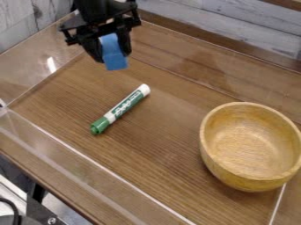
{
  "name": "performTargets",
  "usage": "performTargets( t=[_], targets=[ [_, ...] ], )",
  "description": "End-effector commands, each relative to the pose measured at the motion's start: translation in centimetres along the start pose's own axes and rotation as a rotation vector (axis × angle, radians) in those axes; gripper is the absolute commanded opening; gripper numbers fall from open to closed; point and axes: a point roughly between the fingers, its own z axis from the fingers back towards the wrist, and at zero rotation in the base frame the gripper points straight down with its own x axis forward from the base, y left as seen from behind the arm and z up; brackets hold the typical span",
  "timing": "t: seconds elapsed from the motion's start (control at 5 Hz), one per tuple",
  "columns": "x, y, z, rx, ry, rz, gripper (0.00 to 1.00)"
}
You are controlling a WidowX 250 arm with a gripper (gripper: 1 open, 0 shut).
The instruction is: Put the blue block in the brown bowl
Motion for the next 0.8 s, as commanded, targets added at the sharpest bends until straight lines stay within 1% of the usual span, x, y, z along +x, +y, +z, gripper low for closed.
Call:
performTargets(
  t=[0.0,0.2,0.6],
  targets=[
    [0.31,-0.64,-0.01,-0.037,-0.049,-0.04,0.0],
    [0.12,-0.91,-0.27,-0.053,-0.062,-0.069,0.0],
    [0.25,-1.39,-0.26,-0.087,-0.096,-0.127,0.0]
  ],
)
